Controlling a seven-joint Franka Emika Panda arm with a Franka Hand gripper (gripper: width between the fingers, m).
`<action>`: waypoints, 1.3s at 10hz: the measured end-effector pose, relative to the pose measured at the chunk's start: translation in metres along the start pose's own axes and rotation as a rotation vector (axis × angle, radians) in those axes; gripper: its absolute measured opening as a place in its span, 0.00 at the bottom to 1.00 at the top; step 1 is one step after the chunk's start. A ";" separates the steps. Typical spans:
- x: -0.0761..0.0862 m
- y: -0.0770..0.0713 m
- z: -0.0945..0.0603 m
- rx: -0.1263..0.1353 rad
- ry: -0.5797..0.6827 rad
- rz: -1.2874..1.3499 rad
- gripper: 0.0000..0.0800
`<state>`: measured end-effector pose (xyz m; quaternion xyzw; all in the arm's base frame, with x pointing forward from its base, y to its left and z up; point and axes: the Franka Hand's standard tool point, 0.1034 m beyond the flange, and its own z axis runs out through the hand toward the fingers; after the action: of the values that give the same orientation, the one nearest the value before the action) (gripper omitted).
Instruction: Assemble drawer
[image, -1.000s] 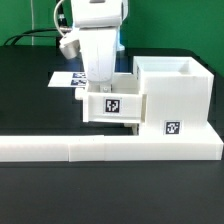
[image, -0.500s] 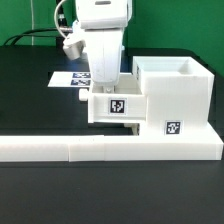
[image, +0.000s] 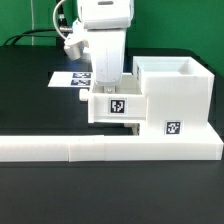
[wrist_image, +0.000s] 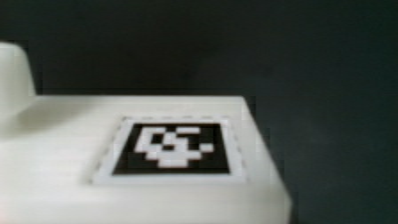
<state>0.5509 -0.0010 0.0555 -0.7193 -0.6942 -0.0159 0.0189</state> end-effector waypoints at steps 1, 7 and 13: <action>-0.002 0.000 0.000 0.001 -0.003 -0.002 0.05; -0.004 0.000 0.000 -0.001 -0.013 -0.026 0.05; -0.005 0.000 0.000 0.001 -0.020 -0.033 0.05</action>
Offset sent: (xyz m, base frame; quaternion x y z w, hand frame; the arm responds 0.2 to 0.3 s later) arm 0.0000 0.0000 0.0000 0.0000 0.0000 0.0000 1.0000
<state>0.5509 -0.0063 0.0551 -0.7077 -0.7063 -0.0090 0.0120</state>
